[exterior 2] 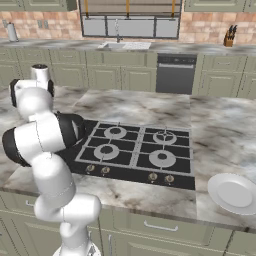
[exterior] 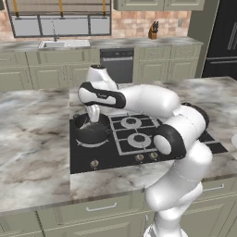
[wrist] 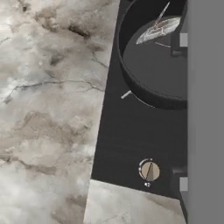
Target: Retrieve the frozen meat and place it in the pot on a burner. Then turn the burner on.
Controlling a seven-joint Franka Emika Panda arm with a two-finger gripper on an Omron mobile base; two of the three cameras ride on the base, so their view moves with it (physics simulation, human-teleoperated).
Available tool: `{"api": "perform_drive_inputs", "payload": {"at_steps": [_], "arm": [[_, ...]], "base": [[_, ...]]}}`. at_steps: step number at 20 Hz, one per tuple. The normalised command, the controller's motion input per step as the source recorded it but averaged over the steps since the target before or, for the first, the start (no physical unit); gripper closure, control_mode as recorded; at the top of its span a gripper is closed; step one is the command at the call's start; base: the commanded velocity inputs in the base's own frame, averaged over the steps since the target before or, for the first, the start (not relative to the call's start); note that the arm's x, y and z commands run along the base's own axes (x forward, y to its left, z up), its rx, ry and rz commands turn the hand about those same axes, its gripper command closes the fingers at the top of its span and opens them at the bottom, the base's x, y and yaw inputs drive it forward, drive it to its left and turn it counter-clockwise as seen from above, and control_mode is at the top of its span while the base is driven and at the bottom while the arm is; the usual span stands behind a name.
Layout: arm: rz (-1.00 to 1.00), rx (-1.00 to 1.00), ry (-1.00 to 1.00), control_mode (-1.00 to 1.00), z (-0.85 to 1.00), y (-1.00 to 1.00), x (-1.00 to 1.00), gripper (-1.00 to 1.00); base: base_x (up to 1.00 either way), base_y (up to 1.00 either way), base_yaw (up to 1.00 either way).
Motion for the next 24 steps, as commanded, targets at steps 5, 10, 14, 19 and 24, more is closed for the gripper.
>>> {"api": "perform_drive_inputs", "payload": {"at_steps": [5,10,14,19,24], "arm": [[-0.25,0.06,0.01,-1.0,0.0,-0.06,-0.25,-1.0],[-0.27,0.0,0.16,-1.0,0.01,0.0,0.0,-1.0],[-0.24,0.0,0.25,-1.0,0.05,0.0,0.0,-1.0],[-0.21,0.0,0.21,-1.0,0.01,0.0,0.0,-1.0],[-0.16,0.0,0.16,-1.0,0.0,0.0,0.0,-1.0]], "base": [[0.0,0.0,0.0],[0.0,0.0,0.0],[0.0,0.0,0.0],[0.0,0.0,0.0],[0.0,0.0,0.0]]}}
